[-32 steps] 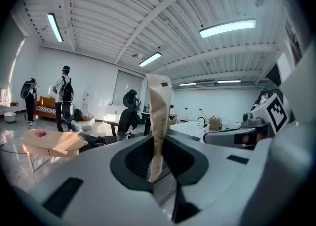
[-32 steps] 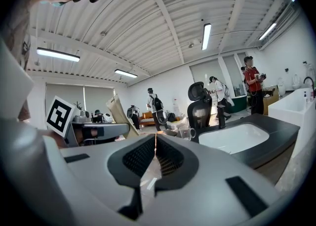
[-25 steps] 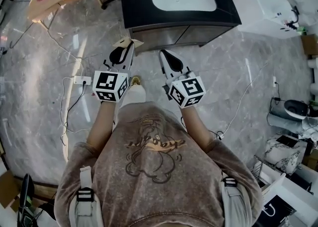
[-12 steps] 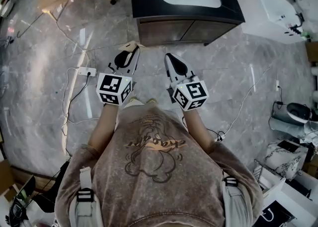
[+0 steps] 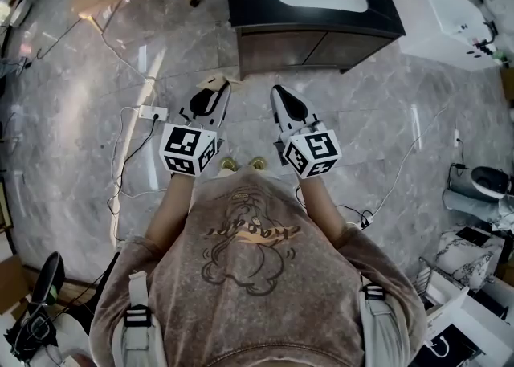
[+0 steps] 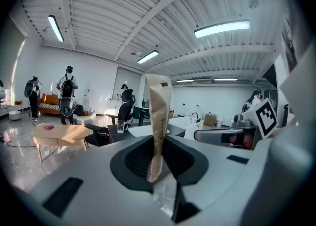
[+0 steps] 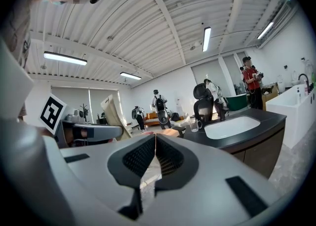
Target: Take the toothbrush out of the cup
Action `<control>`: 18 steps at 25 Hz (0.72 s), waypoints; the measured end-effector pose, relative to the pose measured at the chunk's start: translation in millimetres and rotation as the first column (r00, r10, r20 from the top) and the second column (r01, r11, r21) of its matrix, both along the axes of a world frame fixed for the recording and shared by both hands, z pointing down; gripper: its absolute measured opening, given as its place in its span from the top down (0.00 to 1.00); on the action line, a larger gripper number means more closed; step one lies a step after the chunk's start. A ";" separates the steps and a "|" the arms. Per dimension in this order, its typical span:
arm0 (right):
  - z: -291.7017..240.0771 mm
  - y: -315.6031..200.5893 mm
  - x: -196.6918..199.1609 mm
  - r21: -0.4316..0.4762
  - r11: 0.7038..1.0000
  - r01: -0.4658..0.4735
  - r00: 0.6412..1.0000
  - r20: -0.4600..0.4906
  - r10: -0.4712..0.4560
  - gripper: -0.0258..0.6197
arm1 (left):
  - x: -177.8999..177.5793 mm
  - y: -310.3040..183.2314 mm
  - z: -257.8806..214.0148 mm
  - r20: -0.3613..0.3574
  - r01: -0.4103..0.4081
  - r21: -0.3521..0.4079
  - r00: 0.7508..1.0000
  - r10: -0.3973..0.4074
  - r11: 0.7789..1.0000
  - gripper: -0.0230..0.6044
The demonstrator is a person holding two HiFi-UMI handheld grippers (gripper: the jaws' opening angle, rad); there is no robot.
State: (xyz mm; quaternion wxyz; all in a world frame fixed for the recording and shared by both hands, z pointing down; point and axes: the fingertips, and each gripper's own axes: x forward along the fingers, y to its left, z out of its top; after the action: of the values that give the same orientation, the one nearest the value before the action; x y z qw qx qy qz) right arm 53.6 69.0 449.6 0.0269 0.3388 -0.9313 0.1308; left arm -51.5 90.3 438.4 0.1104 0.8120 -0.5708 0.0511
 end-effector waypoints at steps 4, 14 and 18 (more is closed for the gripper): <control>-7.1 4.1 -2.1 0.012 1.000 -0.001 1.000 -0.007 0.001 0.93 | -0.2 2.7 -3.9 -0.005 -0.007 -0.002 1.000 0.007 1.000 0.85; -12.3 7.9 6.2 0.016 1.000 -0.018 1.000 -0.016 0.018 0.93 | 6.5 6.3 -4.1 -0.016 -0.028 -0.012 0.999 0.028 1.000 0.85; -9.5 6.1 3.2 0.017 1.000 -0.011 1.000 -0.021 0.012 0.93 | 5.5 3.0 -0.8 -0.020 -0.034 -0.015 0.999 0.033 0.999 0.85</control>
State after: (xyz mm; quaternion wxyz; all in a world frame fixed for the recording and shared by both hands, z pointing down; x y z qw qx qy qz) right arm 56.8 75.1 440.1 0.0329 0.3458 -0.9301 0.1194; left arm -46.0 93.3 437.7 0.1212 0.8210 -0.5557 0.0493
